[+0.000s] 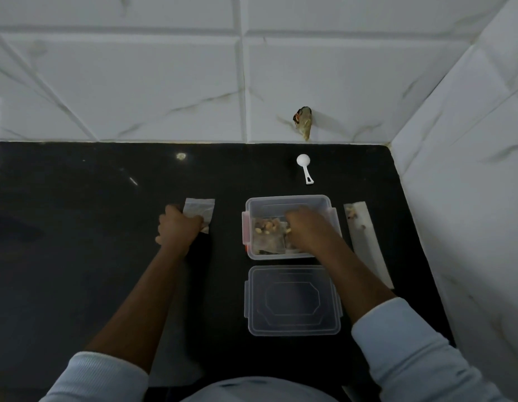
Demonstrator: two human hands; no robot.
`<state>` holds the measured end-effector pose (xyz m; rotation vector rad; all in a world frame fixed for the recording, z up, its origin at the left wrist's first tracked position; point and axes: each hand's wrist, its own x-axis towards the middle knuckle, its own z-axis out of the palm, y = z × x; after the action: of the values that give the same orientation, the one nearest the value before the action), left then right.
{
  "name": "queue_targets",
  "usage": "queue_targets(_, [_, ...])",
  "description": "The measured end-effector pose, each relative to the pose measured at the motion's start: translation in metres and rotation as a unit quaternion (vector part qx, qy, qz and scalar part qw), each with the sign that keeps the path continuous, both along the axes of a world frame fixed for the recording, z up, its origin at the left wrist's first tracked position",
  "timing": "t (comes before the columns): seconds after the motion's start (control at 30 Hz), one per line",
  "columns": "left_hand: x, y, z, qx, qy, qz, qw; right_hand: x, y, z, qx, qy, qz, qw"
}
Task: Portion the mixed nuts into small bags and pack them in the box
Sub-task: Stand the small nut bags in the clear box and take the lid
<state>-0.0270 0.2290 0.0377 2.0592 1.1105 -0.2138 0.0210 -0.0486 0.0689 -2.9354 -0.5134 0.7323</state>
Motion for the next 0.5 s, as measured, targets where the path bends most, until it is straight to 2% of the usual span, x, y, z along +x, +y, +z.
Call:
queue_targets(0.13, [-0.004, -0.001, 0.008, -0.049, -0.031, 0.008, 0.998, 0.001, 0.000, 0.002, 0.039, -0.049, -0.016, 0.998])
queue_targets(0.3, [-0.005, -0.005, 0.013, -0.093, -0.120, 0.030, 0.988, 0.007, 0.007, 0.002, -0.021, 0.024, -0.034, 0.999])
queue_targets(0.37, [-0.008, -0.008, 0.019, -0.135, -0.159, 0.063, 0.976, 0.010, 0.010, 0.003, -0.046, 0.097, -0.061, 0.992])
queue_targets(0.43, [-0.009, -0.014, 0.030, -0.179, -0.215, 0.093, 0.956, 0.005, 0.005, 0.001, -0.024, 0.126, -0.069, 0.989])
queue_targets(0.5, [-0.008, -0.021, 0.044, -0.213, -0.267, 0.092, 0.935, 0.001, -0.005, 0.006, 0.063, 0.069, -0.089, 0.992])
